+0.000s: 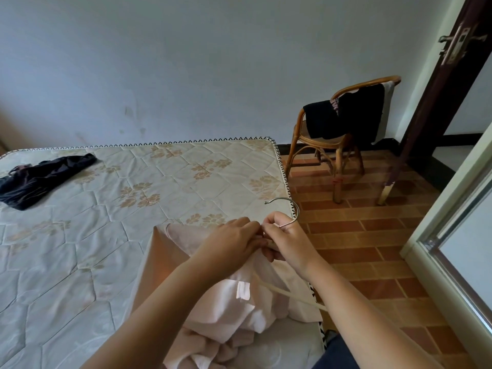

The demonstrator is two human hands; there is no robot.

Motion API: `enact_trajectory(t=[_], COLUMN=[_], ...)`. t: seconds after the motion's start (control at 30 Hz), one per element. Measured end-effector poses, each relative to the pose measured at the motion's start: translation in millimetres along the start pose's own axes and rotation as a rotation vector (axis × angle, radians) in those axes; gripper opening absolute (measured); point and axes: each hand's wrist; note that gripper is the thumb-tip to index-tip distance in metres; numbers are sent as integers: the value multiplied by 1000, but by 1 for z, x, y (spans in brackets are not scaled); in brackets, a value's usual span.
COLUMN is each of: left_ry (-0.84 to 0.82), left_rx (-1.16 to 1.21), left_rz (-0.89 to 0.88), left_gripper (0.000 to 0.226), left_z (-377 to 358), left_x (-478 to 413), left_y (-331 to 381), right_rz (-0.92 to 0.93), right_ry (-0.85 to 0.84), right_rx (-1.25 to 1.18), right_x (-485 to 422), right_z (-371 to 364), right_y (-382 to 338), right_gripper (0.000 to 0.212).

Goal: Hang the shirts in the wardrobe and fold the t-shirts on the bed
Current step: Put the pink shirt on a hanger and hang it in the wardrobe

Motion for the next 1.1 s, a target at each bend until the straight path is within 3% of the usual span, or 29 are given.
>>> enact_trajectory(t=[0.1, 0.2, 0.3, 0.4, 0.5, 0.6, 0.7, 0.77, 0.87, 0.9, 1.0, 1.1], left_ry=[22, 25, 129, 205, 230, 252, 261, 271, 290, 294, 310, 313], left_rx=[-95, -124, -190, -223, -204, -164, -182, -206, -246, -256, -303, -330], left_rz=[-65, -111, -179, -213, -236, -246, -264, -275, -279, -281, -303, -296], left_gripper=[77, 63, 46, 47, 44, 39, 39, 40, 40, 40, 48, 47], left_z=[-4, -7, -4, -2, -1, 2, 5, 5, 5, 5, 5, 8], left_x=[6, 11, 19, 28, 35, 40, 43, 46, 51, 52, 56, 58], left_y=[-8, -15, -24, -30, -34, -33, -33, -35, -39, -40, -44, -47], right_rz=[-32, -92, -158, -176, -245, -229, -212, -198, -246, -288, -330, -133], right_ry=[-182, -319, -267, -238, -368, -477, -396, -394, -387, -377, -348, -245], right_rx=[-48, -133, -152, 152, 387, 534, 801, 979, 1048, 1029, 826, 847], right_x=[1, 0, -7, -15, -19, -24, -28, -29, -34, -37, -33, -31], right_z=[3, 10, 13, 13, 8, -1, -10, -15, -23, -24, -21, -1], right_y=[5, 10, 16, 26, 31, 42, 63, 74, 88, 94, 103, 113], right_gripper=[5, 24, 27, 25, 14, 20, 20, 42, 69, 68, 32, 34])
Point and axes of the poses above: each hand's wrist, its own x-axis away from the middle knuckle, its own z-axis out of the back of the hand, y = z × x, and after that the axes turned 5 degrees about -z, right-handed
